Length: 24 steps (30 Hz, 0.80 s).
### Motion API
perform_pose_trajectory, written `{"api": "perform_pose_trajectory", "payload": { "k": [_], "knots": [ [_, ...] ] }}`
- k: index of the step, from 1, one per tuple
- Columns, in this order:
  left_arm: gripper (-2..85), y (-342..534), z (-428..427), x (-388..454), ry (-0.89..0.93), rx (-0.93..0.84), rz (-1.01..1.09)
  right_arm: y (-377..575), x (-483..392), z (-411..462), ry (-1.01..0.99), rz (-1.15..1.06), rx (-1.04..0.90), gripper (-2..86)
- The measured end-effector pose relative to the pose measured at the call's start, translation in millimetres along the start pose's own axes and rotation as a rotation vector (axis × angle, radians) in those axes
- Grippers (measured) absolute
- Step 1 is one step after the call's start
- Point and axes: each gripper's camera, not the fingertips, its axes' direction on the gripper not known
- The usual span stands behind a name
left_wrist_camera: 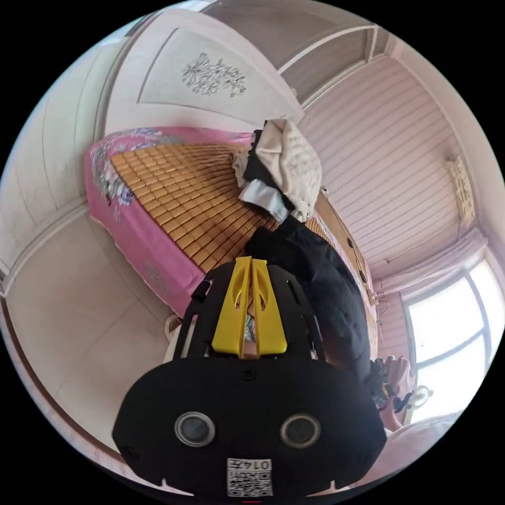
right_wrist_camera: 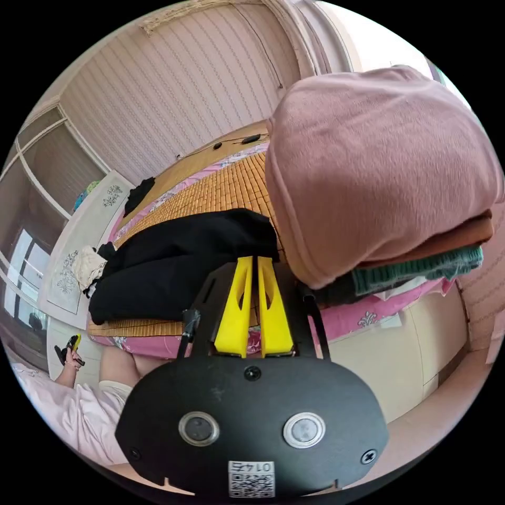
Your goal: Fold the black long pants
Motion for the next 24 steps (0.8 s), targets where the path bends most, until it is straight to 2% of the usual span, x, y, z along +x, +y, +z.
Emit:
{"api": "perform_pose_trajectory", "payload": {
  "k": [2,5,10,13,16,17,19,21,24],
  "knots": [
    [-0.8,10.4,2.2,-15.2,0.012,-0.010,-0.051,5.5,0.7,11.2,0.039,0.049,-0.059,3.5],
    [-0.1,8.9,7.3,-4.9,-0.063,-0.050,0.026,6.5,-22.8,25.4,0.069,-0.037,-0.103,5.3],
    [6.0,-24.5,42.4,45.4,-0.117,-0.107,0.174,-7.4,-76.0,69.5,0.123,-0.186,-0.218,11.0],
    [8.9,-43.5,78.4,70.2,-0.146,-0.134,0.188,-14.8,-99.1,107.1,0.161,-0.224,-0.307,11.2],
    [10.2,-54.7,122.6,83.7,-0.188,-0.202,0.148,-15.2,-105.7,147.3,0.222,-0.197,-0.472,7.6],
    [9.7,-55.6,132.3,84.6,-0.177,-0.230,0.133,-15.2,-112.5,145.6,0.294,-0.221,-0.416,4.2],
    [5.4,-55.5,167.5,86.8,-0.140,-0.387,0.096,-13.8,-118.1,153.3,0.422,-0.248,-0.445,1.7],
    [1.5,-50.9,180.7,90.0,-0.225,-0.447,0.114,-12.8,-128.6,158.1,0.453,-0.333,-0.460,0.3],
    [-0.6,-45.2,169.9,95.0,-0.247,-0.421,0.219,-13.4,-134.4,165.1,0.490,-0.380,-0.509,-0.4]
  ]
}}
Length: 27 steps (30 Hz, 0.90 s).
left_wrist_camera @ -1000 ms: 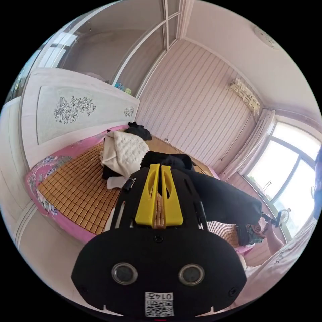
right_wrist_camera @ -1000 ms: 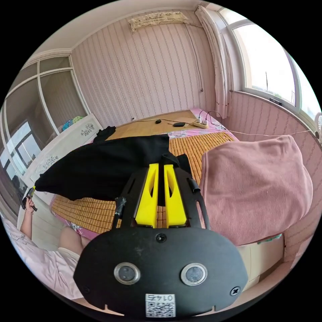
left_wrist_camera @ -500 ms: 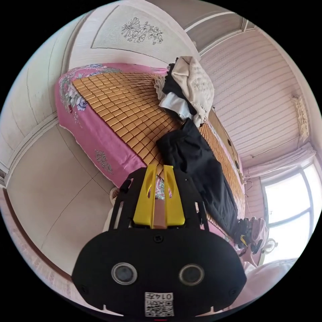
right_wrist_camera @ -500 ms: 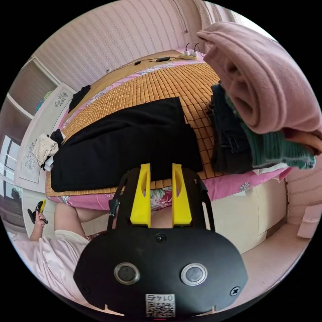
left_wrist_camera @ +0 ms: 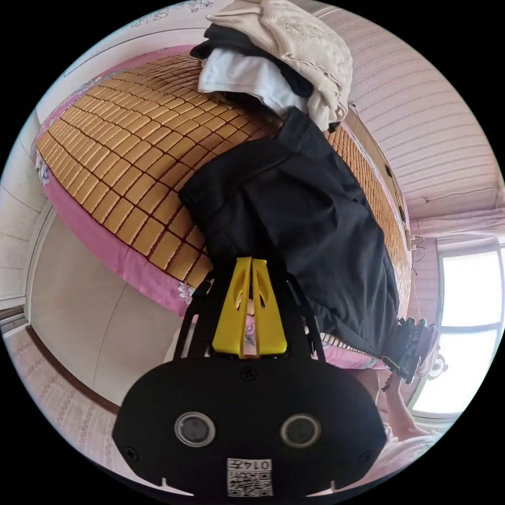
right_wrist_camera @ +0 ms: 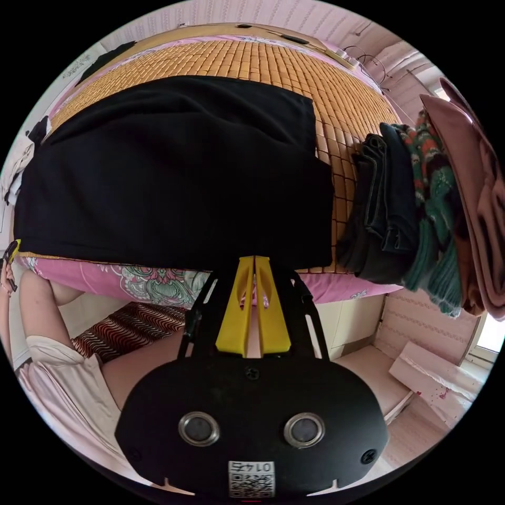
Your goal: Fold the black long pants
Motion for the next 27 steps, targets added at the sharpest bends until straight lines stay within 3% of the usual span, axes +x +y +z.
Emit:
{"api": "perform_pose_trajectory", "payload": {
  "k": [6,10,15,19,23,24,27],
  "knots": [
    [-0.9,45.2,-40.8,-31.4,-0.201,-0.025,0.037,9.0,3.1,5.2,0.037,0.019,-0.084,-0.7],
    [-0.3,44.6,-67.7,-36.1,-0.157,0.009,0.005,0.4,-3.7,-27.5,0.032,0.029,0.047,-0.4],
    [5.5,-29.2,-74.8,35.7,-0.127,0.107,0.189,-83.6,-37.2,-64.3,-0.042,-0.045,0.252,5.3],
    [9.9,-79.9,-34.1,88.4,-0.161,-0.004,0.277,-156.5,-53.5,-56.1,-0.135,-0.030,0.276,6.6],
    [8.4,-68.5,17.6,86.0,-0.283,-0.189,0.292,-220.5,-69.1,-36.3,-0.085,0.039,0.287,7.3],
    [6.8,-55.9,13.4,89.2,-0.312,-0.100,0.334,-234.5,-73.2,-27.3,-0.073,0.059,0.271,5.3],
    [5.1,-36.0,12.4,95.5,-0.387,-0.117,0.393,-258.4,-84.3,-14.4,-0.026,0.067,0.285,0.3]
  ]
}}
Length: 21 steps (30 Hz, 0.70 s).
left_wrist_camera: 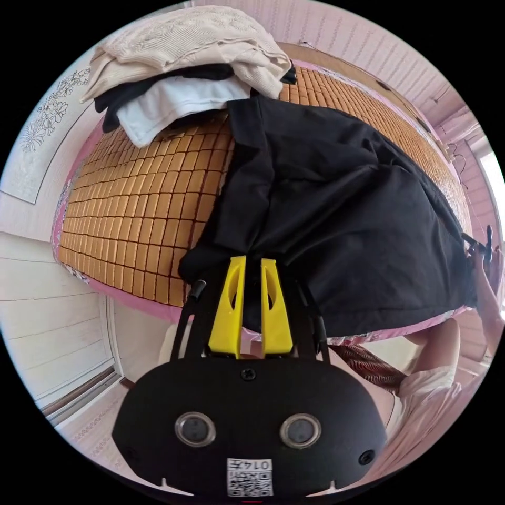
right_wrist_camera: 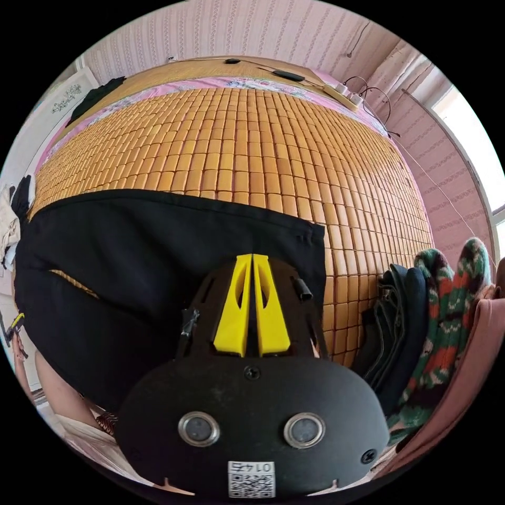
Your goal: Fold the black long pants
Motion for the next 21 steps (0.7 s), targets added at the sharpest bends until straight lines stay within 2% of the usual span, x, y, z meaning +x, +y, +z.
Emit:
{"api": "perform_pose_trajectory", "payload": {
  "k": [3,6,11,13,16,21],
  "knots": [
    [4.0,15.5,-3.1,1.9,0.000,-0.035,0.023,-24.2,-11.2,11.5,0.103,-0.007,-0.020,-0.2],
    [3.5,34.6,-4.8,-9.0,0.046,-0.023,-0.044,-49.6,-21.5,23.2,0.171,-0.032,-0.030,-0.3],
    [4.4,63.7,-9.4,-28.5,0.197,0.062,-0.154,-97.4,-39.8,23.6,0.112,-0.006,-0.102,-0.6],
    [5.1,80.0,-18.9,-38.2,0.258,0.136,-0.212,-111.0,-68.2,4.1,0.051,-0.078,-0.019,-0.5],
    [5.8,104.9,-28.7,-46.2,0.268,0.208,-0.272,-126.0,-162.7,-33.4,-0.012,-0.397,0.119,0.8],
    [7.8,151.1,-38.6,-56.8,0.282,0.362,-0.422,-97.1,-410.4,-93.7,-0.301,-1.111,0.201,10.8]
  ]
}}
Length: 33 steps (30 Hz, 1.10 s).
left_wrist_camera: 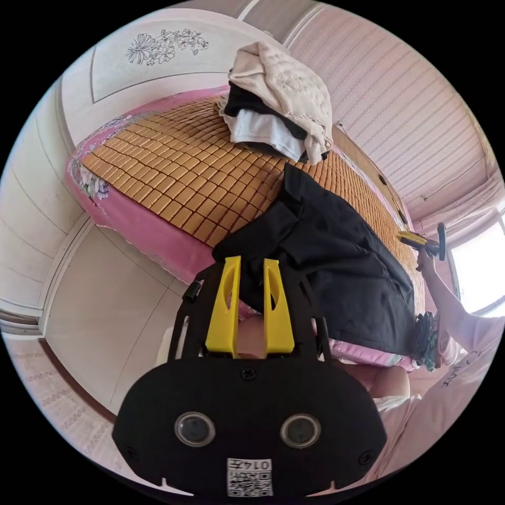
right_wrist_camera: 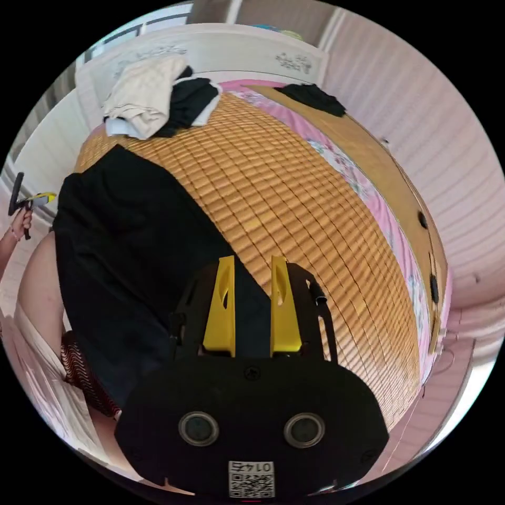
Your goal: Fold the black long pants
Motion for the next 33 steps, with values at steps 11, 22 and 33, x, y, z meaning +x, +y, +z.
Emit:
{"api": "perform_pose_trajectory", "payload": {
  "k": [11,22,33],
  "knots": [
    [11.8,7.2,0.9,12.5,-0.056,0.049,0.351,-239.4,-178.0,78.3,-0.078,-0.377,-0.152,11.0],
    [-0.8,2.4,-13.2,17.4,0.090,0.038,0.335,-248.6,-156.2,10.7,-0.046,-0.358,0.072,1.8],
    [5.0,-2.4,-30.0,30.7,-0.062,0.009,0.188,-94.5,-95.0,-27.8,0.027,-0.164,0.086,7.2]
  ]
}}
